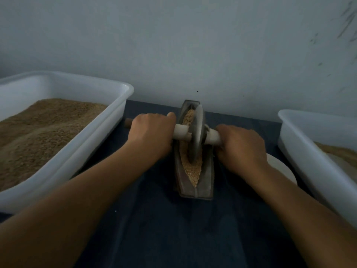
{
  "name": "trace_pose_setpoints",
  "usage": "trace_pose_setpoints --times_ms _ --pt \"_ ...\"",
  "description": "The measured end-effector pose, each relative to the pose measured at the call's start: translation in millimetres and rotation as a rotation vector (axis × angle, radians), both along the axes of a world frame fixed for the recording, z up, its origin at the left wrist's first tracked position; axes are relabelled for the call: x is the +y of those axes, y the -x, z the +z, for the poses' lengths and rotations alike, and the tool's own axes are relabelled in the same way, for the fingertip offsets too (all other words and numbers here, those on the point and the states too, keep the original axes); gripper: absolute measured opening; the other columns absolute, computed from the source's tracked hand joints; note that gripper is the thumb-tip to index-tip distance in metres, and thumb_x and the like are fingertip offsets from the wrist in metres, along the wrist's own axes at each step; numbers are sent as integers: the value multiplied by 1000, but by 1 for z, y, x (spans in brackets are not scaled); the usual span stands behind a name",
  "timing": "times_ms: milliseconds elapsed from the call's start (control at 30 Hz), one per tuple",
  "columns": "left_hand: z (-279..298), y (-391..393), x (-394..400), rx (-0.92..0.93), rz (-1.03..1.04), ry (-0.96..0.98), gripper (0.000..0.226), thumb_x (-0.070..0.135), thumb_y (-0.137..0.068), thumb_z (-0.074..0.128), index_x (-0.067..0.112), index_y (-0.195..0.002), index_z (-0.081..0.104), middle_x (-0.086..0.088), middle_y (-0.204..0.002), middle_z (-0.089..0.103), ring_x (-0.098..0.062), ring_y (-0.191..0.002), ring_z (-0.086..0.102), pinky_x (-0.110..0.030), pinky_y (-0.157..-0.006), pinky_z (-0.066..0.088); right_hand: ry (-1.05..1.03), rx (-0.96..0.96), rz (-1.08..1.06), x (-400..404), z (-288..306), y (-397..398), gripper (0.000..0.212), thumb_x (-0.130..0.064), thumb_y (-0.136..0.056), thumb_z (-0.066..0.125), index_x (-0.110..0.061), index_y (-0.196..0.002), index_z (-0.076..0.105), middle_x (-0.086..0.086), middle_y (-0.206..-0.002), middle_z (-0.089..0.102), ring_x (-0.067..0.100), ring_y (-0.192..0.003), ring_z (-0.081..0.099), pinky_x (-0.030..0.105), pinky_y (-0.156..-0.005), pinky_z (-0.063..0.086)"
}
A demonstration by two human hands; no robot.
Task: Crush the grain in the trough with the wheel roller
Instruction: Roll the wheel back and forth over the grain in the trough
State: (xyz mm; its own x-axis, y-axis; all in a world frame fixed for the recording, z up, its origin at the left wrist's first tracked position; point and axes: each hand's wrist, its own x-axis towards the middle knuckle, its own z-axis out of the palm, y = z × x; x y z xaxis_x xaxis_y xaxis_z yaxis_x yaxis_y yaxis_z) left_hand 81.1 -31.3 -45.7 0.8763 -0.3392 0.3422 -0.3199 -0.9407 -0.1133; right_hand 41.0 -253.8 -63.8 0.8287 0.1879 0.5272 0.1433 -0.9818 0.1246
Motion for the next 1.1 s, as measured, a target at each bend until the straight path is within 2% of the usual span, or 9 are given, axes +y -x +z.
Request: trace_pose_setpoints --times_ms 100,167,267,400,600,667,767,933,1100 --pt "-2 21 9 -6 -61 36 43 37 -80 70 27 -91 30 4 -84 54 -16 -70 41 -35 -66 33 -35 -18 53 4 6 26 18 -24 -76 73 -21 -91 65 0 -80 65 27 -71 61 36 -58 42" --pt "-2 33 14 14 -86 68 41 38 -80 69 29 -90 30 6 -87 54 -15 -73 40 -34 -70 33 -44 -12 69 7 10 39 21 -25 -76 74 -21 -96 67 1 -82 66 27 -73 62 37 -62 44" --pt "-2 45 16 -18 -91 79 43 41 -80 69 31 -92 30 9 -85 43 -14 -76 39 -34 -73 33 -78 -1 82 9 13 51 25 -25 -78 75 -21 -101 68 1 -84 66 26 -76 61 37 -66 43" --pt "-4 45 16 -13 -92 75 45 42 -80 70 31 -92 28 9 -85 41 -14 -76 40 -34 -73 34 -71 -23 91 8 10 49 26 -25 -77 76 -19 -102 68 2 -85 66 27 -75 61 36 -67 42" --pt "-4 13 7 42 -57 56 44 34 -80 71 25 -94 30 0 -96 57 -21 -83 54 -38 -76 39 23 -41 28 3 1 9 15 -29 -80 69 -21 -90 61 -2 -81 64 25 -70 58 34 -61 31" --pt "-3 -1 0 22 -40 37 42 32 -80 71 22 -99 35 -4 -101 59 -25 -90 59 -40 -77 41 52 -6 -19 0 -1 -9 19 -35 -81 67 -22 -92 59 -2 -84 64 26 -73 59 33 -61 25" --pt "2 -25 -8 16 -34 19 39 28 -81 70 19 -107 42 -7 -106 60 -29 -94 60 -41 -75 37 56 86 -71 -5 2 -35 26 -39 -81 66 -25 -101 59 -2 -92 66 27 -82 62 33 -64 26" --pt "15 -57 -14 192 5 42 47 29 -79 74 19 -115 45 -7 -109 62 -32 -99 61 -42 -76 41 47 260 -136 -8 15 -72 26 -36 -81 68 -24 -104 63 4 -101 67 27 -88 63 29 -63 36" --pt "25 -74 -19 301 42 2 59 30 -74 80 18 -121 46 -10 -116 61 -34 -107 59 -47 -87 49 65 370 -158 -10 23 -94 35 -38 -79 70 -24 -110 62 5 -108 65 28 -94 61 31 -65 40"
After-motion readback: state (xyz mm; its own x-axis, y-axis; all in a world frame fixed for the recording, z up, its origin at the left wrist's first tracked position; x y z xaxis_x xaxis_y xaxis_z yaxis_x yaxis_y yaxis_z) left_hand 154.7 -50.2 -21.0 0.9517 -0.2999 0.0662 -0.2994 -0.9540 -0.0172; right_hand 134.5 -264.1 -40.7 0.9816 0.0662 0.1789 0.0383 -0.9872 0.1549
